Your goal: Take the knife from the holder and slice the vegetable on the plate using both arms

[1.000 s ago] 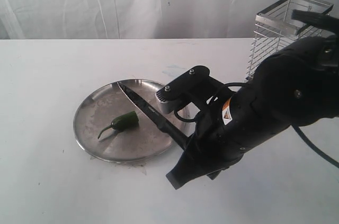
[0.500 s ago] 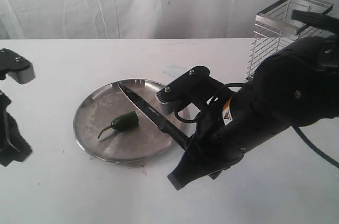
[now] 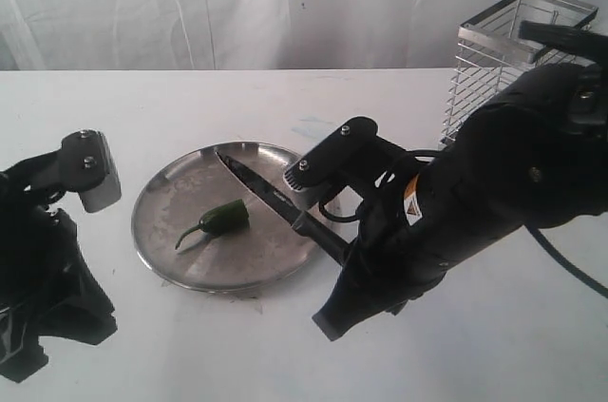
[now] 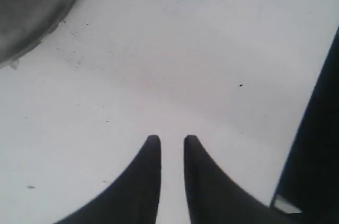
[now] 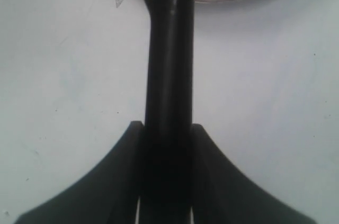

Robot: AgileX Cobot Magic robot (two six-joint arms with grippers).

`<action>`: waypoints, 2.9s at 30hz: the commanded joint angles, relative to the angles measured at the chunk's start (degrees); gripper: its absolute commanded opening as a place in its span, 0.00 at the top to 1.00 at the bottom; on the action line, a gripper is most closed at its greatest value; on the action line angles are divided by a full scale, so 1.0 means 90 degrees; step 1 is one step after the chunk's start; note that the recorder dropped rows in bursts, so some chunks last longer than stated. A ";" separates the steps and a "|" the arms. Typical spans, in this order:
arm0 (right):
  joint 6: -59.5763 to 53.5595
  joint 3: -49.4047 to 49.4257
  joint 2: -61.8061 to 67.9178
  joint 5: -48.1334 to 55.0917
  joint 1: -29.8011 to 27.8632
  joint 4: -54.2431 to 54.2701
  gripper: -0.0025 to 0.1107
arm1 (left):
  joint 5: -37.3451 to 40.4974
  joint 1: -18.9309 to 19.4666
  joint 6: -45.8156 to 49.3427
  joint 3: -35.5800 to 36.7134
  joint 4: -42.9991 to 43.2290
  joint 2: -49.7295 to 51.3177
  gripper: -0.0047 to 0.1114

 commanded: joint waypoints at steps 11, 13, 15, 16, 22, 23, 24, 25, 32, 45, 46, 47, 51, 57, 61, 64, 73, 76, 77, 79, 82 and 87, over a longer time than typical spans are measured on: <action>0.0395 -0.0002 0.0423 -0.0113 -0.0077 -0.0274 0.98 | -0.1026 -0.0452 0.0146 0.0062 -0.0047 0.0007 0.48; 0.0395 -0.0002 0.0423 -0.0113 -0.0077 -0.0274 0.98 | -0.1026 -0.0452 0.0197 0.0062 -0.0062 0.0007 0.48; 0.0395 -0.0002 0.0412 -0.0122 -0.0077 -0.0274 0.98 | -0.1026 -0.0452 0.0208 0.0062 -0.0062 0.0007 0.48; 0.0395 -0.0002 0.0411 -0.0134 -0.0077 -0.0274 0.98 | -0.1026 -0.0452 0.0221 0.0062 -0.0035 0.0007 0.48; 0.0395 -0.0002 0.0358 -0.0111 -0.0077 -0.0451 0.98 | -0.1398 -0.0452 0.0535 0.0062 0.0276 0.0007 0.48; 0.0478 -0.0002 0.0357 -0.0095 -0.0077 -0.0566 0.98 | -0.1572 -0.0479 0.0565 0.0062 0.0276 0.0007 0.48; 0.0662 -0.0002 0.0345 -0.0061 -0.0077 -0.0742 0.98 | -0.1770 -0.0507 0.0650 0.0062 0.0276 0.0040 0.48; 0.0927 -0.0002 0.0333 -0.0035 -0.0077 -0.0903 0.98 | -0.1911 -0.0537 0.0794 0.0062 0.0276 0.0077 0.48; 0.1592 -0.0002 0.0333 0.0054 -0.0077 -0.1589 0.98 | -0.2931 -0.0702 0.1241 0.0038 0.0234 0.0923 0.45; 0.1871 -0.0002 0.0333 0.0054 -0.0528 -0.1792 0.98 | -0.4666 -0.0702 0.1679 -0.0956 0.0132 0.3000 0.33; 0.1871 -0.0002 0.0333 0.0054 -0.0526 -0.1778 0.98 | -0.4697 -0.0702 0.1679 -0.1111 0.0132 0.3167 0.33; 0.1871 -0.0002 0.0333 0.0054 -0.0526 -0.1712 0.98 | -0.4684 -0.0702 0.1679 -0.1228 0.0132 0.3325 0.33; 0.1871 -0.0002 0.0333 0.0029 -0.0526 -0.1595 0.98 | -0.4627 -0.0702 0.1644 -0.1726 0.0032 0.3818 0.33; 0.1871 -0.0002 0.0333 0.0029 -0.0526 -0.1538 0.98 | -0.4222 -0.0628 0.1644 -0.2238 0.0022 0.4338 0.34; 0.1871 -0.0002 0.0333 0.0011 -0.0526 -0.1535 0.98 | -0.3642 -0.0552 0.1644 -0.2429 0.0004 0.4449 0.53; 0.1871 -0.0002 0.0333 0.0003 -0.0526 -0.1524 0.98 | -0.3656 -0.0552 0.1635 -0.2429 0.0004 0.4437 0.79; 0.1871 -0.0002 0.0333 -0.0012 -0.0526 -0.1483 0.98 | -0.3899 -0.0541 0.1331 -0.2417 -0.0013 0.4437 0.96; 0.1871 -0.0002 0.0333 -0.0026 -0.0526 -0.1483 0.98 | -0.4348 -0.0494 0.0368 -0.2417 -0.0013 0.4437 0.96; 0.1871 -0.0002 0.0333 -0.0026 -0.0526 -0.1483 0.98 | -0.4385 -0.0484 0.0207 -0.2417 -0.0013 0.4449 0.96; 0.1871 -0.0002 0.0333 -0.0040 -0.0526 -0.1483 0.98 | -0.4395 -0.0480 0.0287 -0.2417 0.0090 0.4458 0.96; 0.1871 -0.0002 0.0344 -0.0040 -0.0526 -0.1483 0.98 | -0.4383 -0.0480 0.0522 -0.2417 0.0106 0.4458 0.96; 0.1871 -0.0002 0.0344 -0.0040 -0.0526 -0.1483 0.98 | -0.4165 -0.0480 0.0839 -0.2417 0.0131 0.4458 0.66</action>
